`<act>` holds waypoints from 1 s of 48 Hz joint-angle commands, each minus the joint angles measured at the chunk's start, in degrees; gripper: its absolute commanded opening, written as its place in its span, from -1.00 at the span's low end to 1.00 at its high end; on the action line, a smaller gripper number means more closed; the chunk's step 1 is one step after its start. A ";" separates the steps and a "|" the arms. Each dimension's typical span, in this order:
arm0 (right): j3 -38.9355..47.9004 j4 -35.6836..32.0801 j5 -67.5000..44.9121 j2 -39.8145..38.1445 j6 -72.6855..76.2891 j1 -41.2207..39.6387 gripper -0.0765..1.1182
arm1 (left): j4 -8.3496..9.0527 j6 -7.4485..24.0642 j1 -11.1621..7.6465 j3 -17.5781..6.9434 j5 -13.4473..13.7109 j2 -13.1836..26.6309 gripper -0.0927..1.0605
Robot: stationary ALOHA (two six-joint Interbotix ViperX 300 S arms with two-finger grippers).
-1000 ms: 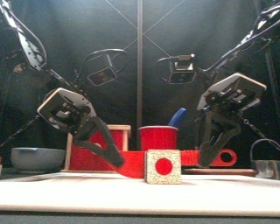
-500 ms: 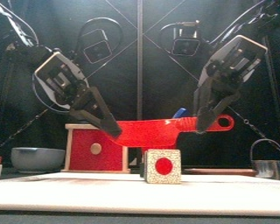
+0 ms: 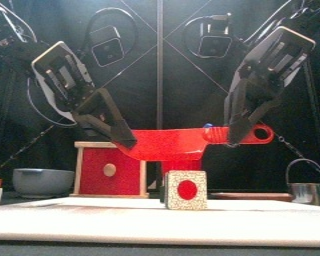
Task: Cut the sushi into 4 pieces with the knife
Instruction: Cut the sushi into 4 pieces
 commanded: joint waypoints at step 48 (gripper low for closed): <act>-1.93 0.44 -2.20 -0.97 -0.18 0.62 -0.60 | -0.09 0.00 -3.08 -4.22 -0.44 -1.14 -0.72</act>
